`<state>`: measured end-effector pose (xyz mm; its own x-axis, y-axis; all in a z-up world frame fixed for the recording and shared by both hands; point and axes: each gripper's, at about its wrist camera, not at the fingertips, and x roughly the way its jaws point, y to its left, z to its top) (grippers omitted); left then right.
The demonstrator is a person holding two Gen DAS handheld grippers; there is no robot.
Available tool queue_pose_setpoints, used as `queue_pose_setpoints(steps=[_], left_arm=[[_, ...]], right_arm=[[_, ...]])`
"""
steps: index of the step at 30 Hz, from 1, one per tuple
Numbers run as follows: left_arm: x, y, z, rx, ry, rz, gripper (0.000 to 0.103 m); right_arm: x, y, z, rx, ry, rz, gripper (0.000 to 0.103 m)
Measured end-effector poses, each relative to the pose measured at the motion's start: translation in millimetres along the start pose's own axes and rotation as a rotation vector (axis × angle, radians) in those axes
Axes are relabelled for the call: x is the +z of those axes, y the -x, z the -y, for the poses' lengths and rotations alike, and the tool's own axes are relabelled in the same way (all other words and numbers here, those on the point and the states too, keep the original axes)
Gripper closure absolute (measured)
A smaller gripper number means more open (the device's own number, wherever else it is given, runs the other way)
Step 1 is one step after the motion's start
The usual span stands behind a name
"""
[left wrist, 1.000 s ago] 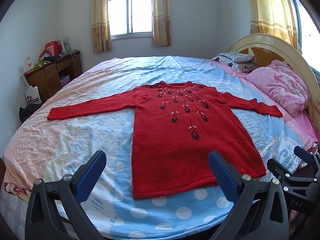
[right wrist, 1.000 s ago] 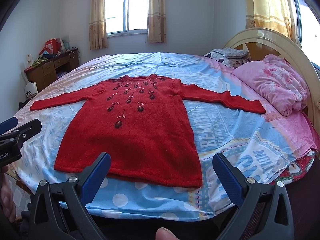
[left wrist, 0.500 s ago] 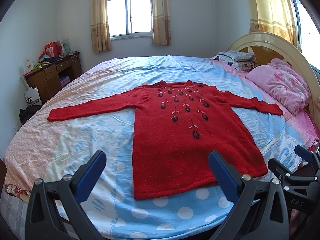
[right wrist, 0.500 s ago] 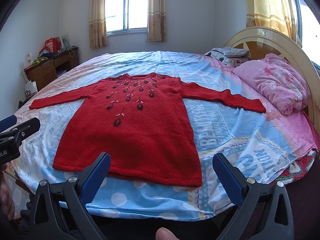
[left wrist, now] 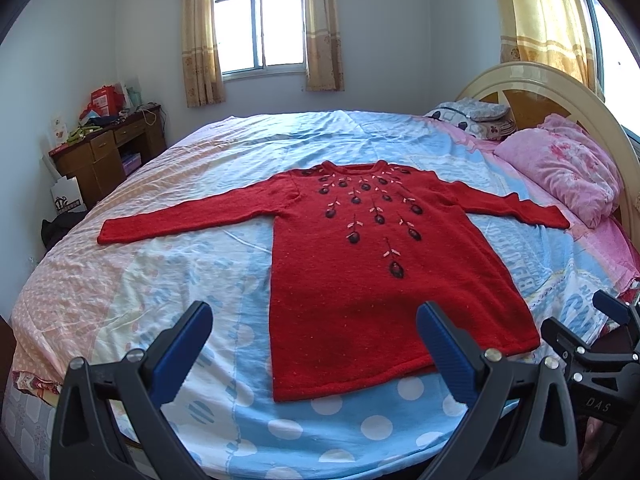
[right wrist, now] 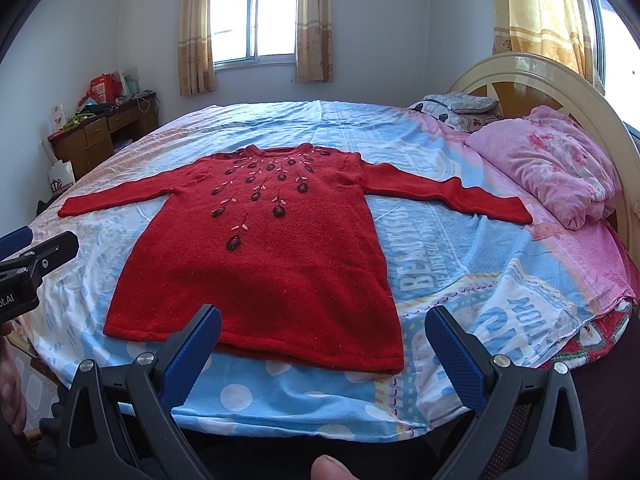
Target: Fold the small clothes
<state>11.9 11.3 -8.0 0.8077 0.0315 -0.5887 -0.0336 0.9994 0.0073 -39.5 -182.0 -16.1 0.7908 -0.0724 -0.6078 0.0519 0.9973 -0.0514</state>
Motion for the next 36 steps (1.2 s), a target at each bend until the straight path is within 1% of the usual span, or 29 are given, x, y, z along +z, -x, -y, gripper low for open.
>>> queue_pose_setpoints(steps=[19,27,32,36], left_arm=[[0.5,-1.5,-2.5,0.006,-0.008,0.0,0.0],[13.5,-3.1,-5.9,0.013,-0.011,0.026,0.0],[21.0,-8.2,-3.7,0.021,-0.021,0.044,0.0],[29.0,-16.9,1.2,0.03,-0.045,0.063,0.0]], right_arm=[[-4.0,-4.5,0.7,0.003,0.007,-0.005,0.001],[1.1,-6.4,2.3,0.018,0.008,-0.001,0.001],[8.9,-7.6,8.1,0.011,0.005,0.027,0.001],[17.1,-15.7,16.5,-0.016,0.005,0.04,0.001]])
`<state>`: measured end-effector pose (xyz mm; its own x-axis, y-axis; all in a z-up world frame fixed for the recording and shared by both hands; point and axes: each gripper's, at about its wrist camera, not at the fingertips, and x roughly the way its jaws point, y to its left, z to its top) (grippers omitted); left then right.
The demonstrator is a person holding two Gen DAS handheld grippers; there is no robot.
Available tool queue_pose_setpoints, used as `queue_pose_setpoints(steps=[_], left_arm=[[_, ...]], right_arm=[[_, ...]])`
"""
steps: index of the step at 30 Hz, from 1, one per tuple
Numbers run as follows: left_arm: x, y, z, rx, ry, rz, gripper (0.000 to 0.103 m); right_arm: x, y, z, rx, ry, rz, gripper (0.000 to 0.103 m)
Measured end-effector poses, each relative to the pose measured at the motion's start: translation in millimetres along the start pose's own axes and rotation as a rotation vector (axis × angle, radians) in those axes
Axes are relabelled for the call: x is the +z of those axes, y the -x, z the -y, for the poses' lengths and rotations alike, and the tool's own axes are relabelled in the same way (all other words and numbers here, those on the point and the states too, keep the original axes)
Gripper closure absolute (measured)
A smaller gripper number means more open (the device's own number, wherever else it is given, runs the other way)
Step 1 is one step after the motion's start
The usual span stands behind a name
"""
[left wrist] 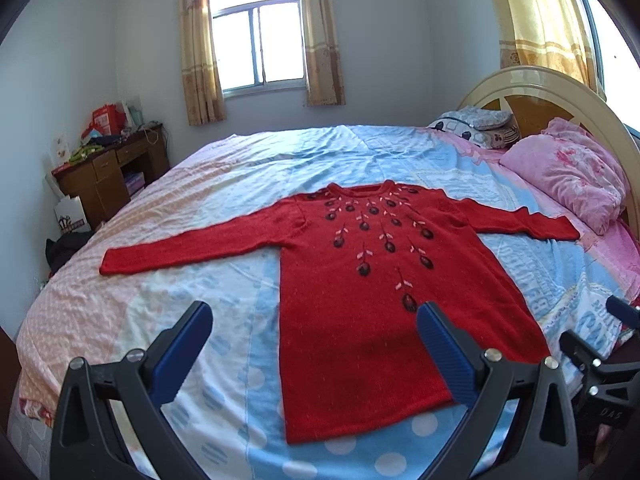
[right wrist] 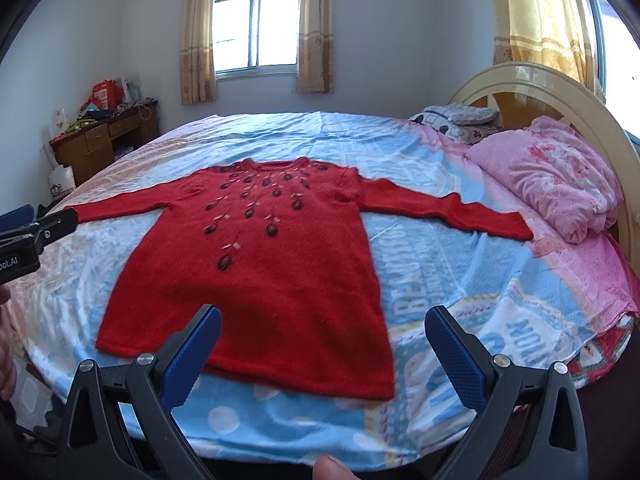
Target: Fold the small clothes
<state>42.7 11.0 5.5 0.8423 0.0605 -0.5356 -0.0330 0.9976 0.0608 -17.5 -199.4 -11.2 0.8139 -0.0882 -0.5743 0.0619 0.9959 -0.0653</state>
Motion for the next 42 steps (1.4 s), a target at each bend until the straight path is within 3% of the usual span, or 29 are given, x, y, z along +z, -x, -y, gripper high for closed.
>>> queue_pose_setpoints(steps=[12,13,15,16,17,20,22,24,29,33,37,42], left_arm=[[22.9,-49.6,26.9,-0.025,-0.055,0.009,0.0],[24.6,-57.8,30.1,-0.024,-0.053,0.005,0.0],[27.4,-70.4,33.7,-0.031,-0.044,-0.005,0.0],[29.0,-76.9,36.0,-0.032,-0.04,-0.006,0.0],[30.6,-85.0,39.8,-0.026,-0.041,-0.002,0.0],[34.7,-105.2,49.7,-0.023,-0.057,-0.004,0.0],[36.2,-119.1,54.4,-0.01,-0.072,0.004,0.0],[37.5,-137.4,58.4,0.011,-0.092,0.008,0.0],[36.9,-182.2,53.4,0.049,-0.082,-0.05,0.0],[31.3,-211.3,46.4,0.079,-0.05,-0.117,0.0],[24.7,-221.8,47.0,0.075,-0.025,-0.164,0.0],[19.6,-219.4,50.6,0.063,-0.025,-0.161,0.0]], right_arm=[[20.8,-51.0,43.6,-0.034,-0.053,-0.01,0.002],[21.9,-56.3,46.4,-0.025,-0.054,-0.008,0.005],[25.2,-74.5,55.4,-0.012,-0.052,-0.041,0.035],[27.0,-86.3,61.1,-0.006,-0.056,-0.072,0.04],[28.3,-96.3,67.2,-0.001,-0.066,-0.092,0.045],[33.0,-123.8,91.3,-0.02,-0.098,-0.127,0.046],[38.2,-141.9,112.4,-0.023,-0.129,-0.158,0.048],[44.3,-158.5,137.9,-0.036,-0.175,-0.182,0.057],[55.9,-194.7,218.7,-0.102,-0.361,-0.22,0.057],[62.1,-215.6,283.1,-0.213,-0.471,-0.23,0.06],[64.8,-225.7,336.3,-0.307,-0.562,-0.221,0.06],[66.2,-237.3,373.6,-0.333,-0.624,-0.223,0.066]])
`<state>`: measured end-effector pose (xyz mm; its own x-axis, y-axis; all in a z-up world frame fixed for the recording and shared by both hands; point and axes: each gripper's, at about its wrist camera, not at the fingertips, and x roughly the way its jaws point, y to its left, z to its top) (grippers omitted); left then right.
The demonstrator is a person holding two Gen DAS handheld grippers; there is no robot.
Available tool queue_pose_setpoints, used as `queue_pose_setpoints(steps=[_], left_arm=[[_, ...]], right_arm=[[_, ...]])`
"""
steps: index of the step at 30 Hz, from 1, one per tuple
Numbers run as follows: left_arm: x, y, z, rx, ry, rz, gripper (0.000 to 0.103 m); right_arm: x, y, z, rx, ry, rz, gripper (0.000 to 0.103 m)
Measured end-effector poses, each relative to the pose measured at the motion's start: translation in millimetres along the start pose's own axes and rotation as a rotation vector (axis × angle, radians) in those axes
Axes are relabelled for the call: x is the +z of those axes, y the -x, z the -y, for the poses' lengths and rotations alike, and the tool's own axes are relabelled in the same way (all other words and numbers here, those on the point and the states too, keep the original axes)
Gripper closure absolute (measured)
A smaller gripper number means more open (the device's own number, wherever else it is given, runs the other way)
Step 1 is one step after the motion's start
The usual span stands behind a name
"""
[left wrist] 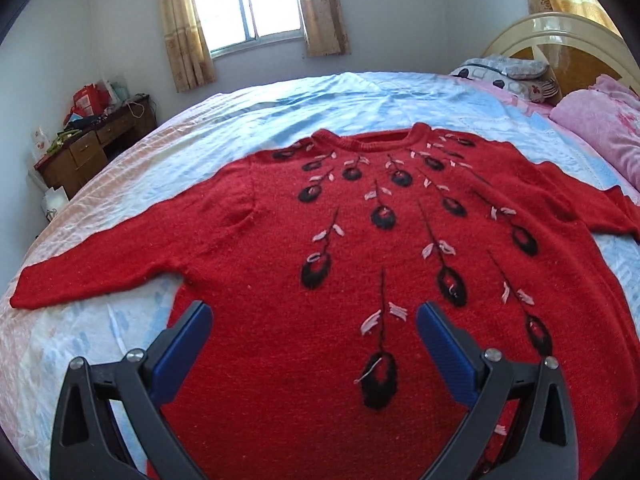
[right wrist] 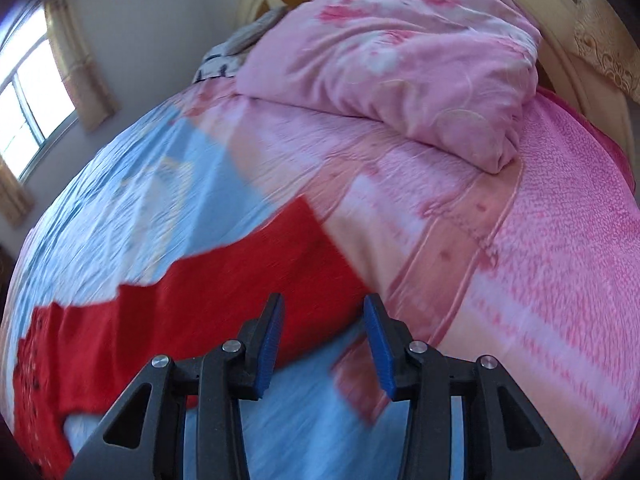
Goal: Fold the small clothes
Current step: 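Reach the right tool to the sweater's sleeve cuff and grasp it, then lift the cuff with the right tool and fold the sleeve across the chest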
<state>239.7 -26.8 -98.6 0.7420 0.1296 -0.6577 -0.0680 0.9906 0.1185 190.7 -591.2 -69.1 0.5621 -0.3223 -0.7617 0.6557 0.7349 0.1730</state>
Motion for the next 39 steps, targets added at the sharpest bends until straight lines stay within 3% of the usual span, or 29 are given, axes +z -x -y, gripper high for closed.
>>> queue_pose_setpoints(steps=[13,14,15,21,29,39], left_arm=[[3.7,-12.2,6.0,-0.013,-0.026,-0.028,0.0],[4.0,-12.8,4.8,-0.019,-0.02,-0.03,0.0],[3.8,-13.0,4.3,-0.023,-0.016,-0.03,0.0],[2.6,-12.4,6.4,-0.017,-0.022,-0.019,0.0],[0.7,-12.4,3.7,-0.031,-0.013,-0.012,0.0],[-0.3,-12.6,-0.5,-0.076,0.006,-0.005,0.0]], right_arm=[[15.1,-19.2,4.9,0.174,-0.046,-0.019,0.069],[15.4,-19.2,7.1,0.184,-0.064,-0.019,0.072],[15.8,-18.4,7.7,0.192,-0.073,-0.019,0.088],[20.6,4.1,-9.3,0.203,-0.026,0.024,0.09],[36.1,74.8,-64.0,0.277,0.069,0.154,0.09],[36.4,167.3,-182.0,0.46,0.241,0.262,0.09]])
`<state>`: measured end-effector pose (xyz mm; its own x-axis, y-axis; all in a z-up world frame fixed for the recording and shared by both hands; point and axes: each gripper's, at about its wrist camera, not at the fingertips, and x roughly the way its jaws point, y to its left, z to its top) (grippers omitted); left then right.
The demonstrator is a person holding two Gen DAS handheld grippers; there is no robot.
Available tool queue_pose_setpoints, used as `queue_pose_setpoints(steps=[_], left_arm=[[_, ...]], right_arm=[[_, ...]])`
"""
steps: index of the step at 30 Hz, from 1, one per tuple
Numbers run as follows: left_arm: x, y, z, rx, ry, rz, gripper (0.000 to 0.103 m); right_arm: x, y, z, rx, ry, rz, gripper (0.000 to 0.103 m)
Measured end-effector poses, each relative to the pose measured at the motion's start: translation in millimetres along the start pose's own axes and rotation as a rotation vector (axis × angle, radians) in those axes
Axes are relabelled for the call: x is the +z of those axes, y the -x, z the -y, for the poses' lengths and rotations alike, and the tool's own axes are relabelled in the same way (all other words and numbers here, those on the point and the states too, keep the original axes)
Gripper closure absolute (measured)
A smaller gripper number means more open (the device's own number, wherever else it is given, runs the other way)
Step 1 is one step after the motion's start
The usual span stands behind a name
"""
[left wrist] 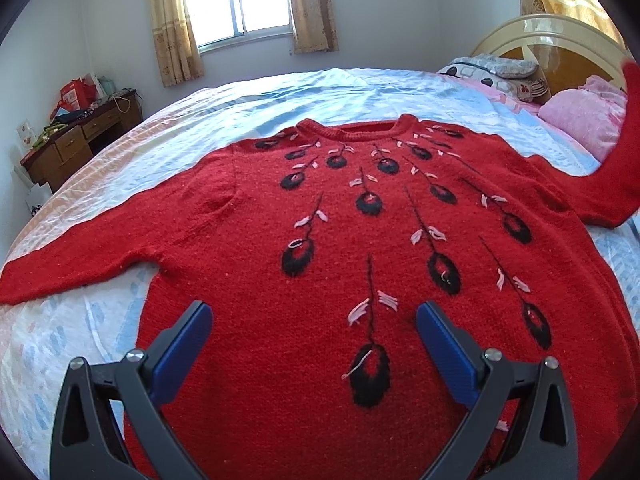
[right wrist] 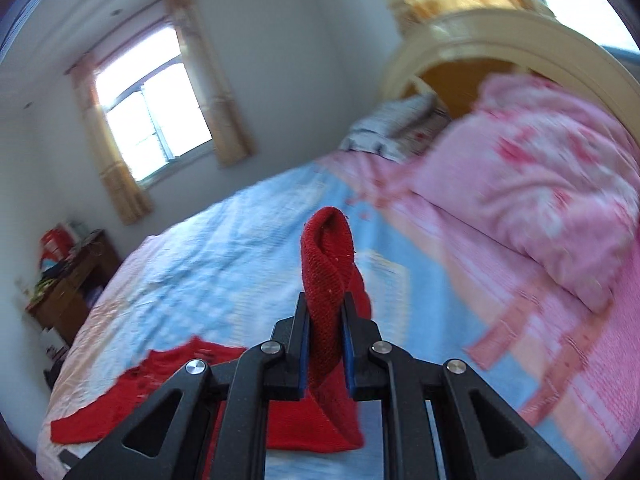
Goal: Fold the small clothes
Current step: 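Lift the cuff with the right tool and fold the sleeve across the chest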
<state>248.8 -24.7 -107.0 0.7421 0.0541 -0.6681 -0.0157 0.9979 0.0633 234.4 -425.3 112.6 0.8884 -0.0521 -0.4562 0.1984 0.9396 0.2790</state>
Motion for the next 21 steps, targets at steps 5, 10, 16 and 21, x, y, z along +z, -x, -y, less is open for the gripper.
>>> queue_pose_setpoints(steps=[5,10,16,21], left_arm=[[-1.5,0.7,-4.4,-0.03,0.018,0.009,0.0],[-2.9,2.1,-8.5,-0.056,0.038,0.02,0.0],[-5.1,5.8,-15.9,-0.087,0.075,0.039,0.0],[-6.5,9.7,-21.0,-0.091,0.105,0.06,0.0]], right_arm=[[3.0,-4.3,-89.4,0.122,0.1,-0.003,0.09],[-20.5,-27.7,-175.5,0.245,0.191,-0.055,0.09],[-99.0,-87.6,-264.3,0.345,0.274,-0.191,0.09],[-174.0,-154.7,-292.0,0.413,0.274,-0.38,0.09]])
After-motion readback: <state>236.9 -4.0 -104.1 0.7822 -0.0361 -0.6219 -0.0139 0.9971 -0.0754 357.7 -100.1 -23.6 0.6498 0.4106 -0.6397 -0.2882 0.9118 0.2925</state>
